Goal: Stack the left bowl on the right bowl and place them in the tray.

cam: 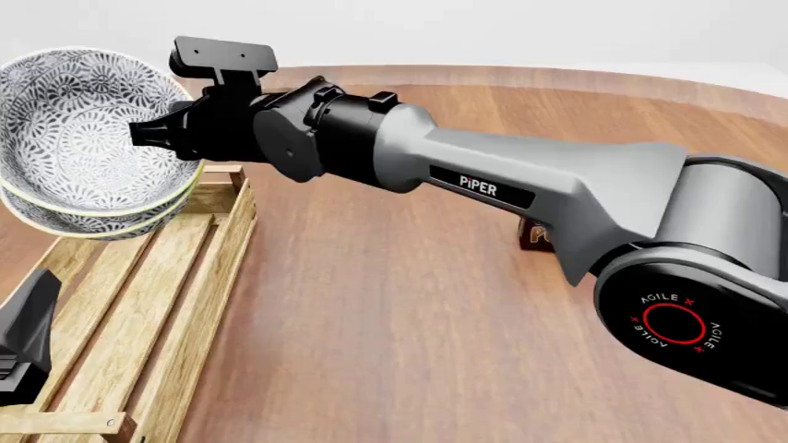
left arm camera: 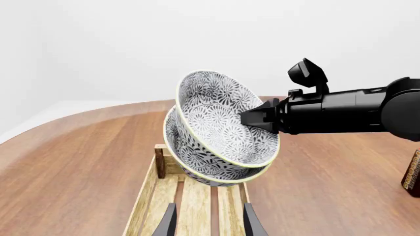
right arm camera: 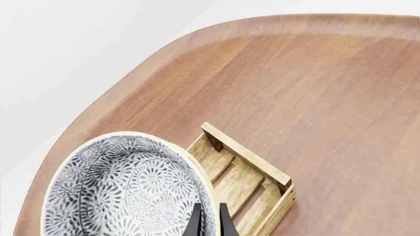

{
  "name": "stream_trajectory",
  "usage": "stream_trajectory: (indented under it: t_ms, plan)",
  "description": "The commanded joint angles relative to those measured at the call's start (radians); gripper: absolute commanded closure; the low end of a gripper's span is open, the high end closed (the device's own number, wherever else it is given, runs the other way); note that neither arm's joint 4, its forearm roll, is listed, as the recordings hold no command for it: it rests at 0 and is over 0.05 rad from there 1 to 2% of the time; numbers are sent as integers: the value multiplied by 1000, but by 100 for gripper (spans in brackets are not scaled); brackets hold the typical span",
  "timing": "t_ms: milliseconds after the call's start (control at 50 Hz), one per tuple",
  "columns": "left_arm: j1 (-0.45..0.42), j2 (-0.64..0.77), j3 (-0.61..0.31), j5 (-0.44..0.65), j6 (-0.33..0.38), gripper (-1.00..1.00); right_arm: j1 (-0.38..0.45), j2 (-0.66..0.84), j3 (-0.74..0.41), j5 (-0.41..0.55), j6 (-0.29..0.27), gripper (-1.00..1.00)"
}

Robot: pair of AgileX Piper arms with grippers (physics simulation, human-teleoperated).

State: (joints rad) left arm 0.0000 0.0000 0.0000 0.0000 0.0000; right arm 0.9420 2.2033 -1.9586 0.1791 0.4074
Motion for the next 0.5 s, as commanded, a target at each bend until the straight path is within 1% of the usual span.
stream_trajectory:
  t_ms: [20,240,500]
  plan:
    - [0,0,0,0,0,-100,11,26,-12,-36,19,100]
    - [0,0,0,0,0,-100,14,47,-13,-67,21,100]
    - [0,0,0,0,0,-100,21,105,-16,-103,44,100]
